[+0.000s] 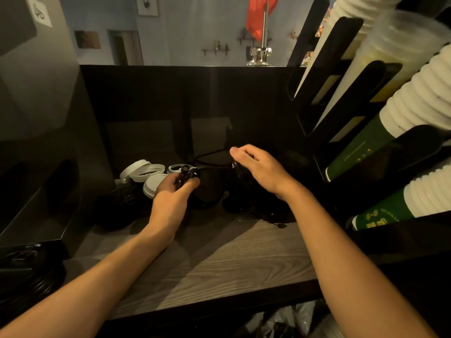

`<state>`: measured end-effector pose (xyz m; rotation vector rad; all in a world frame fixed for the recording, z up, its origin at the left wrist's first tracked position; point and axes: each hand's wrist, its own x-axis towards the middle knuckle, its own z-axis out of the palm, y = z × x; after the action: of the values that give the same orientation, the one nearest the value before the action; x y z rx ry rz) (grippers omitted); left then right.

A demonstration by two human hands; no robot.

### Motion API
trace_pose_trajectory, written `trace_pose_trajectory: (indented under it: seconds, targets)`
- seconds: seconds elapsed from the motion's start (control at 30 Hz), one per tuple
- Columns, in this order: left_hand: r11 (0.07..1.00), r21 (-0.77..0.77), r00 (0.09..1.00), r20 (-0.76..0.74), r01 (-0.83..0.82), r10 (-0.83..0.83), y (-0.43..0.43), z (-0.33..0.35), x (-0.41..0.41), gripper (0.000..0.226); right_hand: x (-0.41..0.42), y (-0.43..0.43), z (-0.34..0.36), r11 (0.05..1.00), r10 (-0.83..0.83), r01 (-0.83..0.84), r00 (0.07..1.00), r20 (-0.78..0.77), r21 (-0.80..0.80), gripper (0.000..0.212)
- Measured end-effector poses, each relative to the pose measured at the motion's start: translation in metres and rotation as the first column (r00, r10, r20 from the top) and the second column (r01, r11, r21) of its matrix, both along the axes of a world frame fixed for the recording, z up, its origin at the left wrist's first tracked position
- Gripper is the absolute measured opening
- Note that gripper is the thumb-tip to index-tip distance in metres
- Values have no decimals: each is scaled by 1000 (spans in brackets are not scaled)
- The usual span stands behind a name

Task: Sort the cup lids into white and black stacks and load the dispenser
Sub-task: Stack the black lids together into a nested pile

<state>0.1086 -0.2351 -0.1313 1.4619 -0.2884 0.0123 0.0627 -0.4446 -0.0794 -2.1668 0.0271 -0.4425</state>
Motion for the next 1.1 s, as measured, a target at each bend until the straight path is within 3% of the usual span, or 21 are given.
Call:
trace_pose_trajectory:
  seconds: [0.07, 0.17, 0.27, 0.37, 0.5, 0.67, 0.9, 1.1]
  targets:
    - [999, -16, 999, 13, 48, -48, 0, 1, -2, 24, -1, 8, 0, 994, 55, -52, 998, -26, 97, 68]
    - [993, -35, 993, 18, 114, -113, -2, 3, -7, 29, 0, 24, -6, 992, 79, -68, 992, -102, 107, 82]
    - [988, -67, 990, 6, 141, -141, -1, 3, -7, 27, 6, 30, -12, 991, 87, -83, 996, -35, 105, 68]
    - [976, -141, 984, -48, 163, -171, 2, 8, -6, 27, 8, 29, -12, 974, 138, -147, 988, 64, 173, 27]
    - [964, -202, 978, -75, 175, -193, 3, 11, -7, 29, 11, 26, -15, 968, 141, -167, 980, 143, 186, 38]
    - [965, -78, 968, 7, 251, -252, 5, 8, -8, 48, 10, 29, -18, 978, 151, -180, 958, 244, 101, 38]
    - [953, -71, 956, 10, 294, -294, 6, 5, -5, 41, 11, 29, -17, 959, 255, -272, 949, 184, 74, 30]
    - [941, -47, 941, -30, 335, -337, 7, 7, -8, 43, 12, 29, -20, 980, 192, -200, 944, 269, 3, 31]
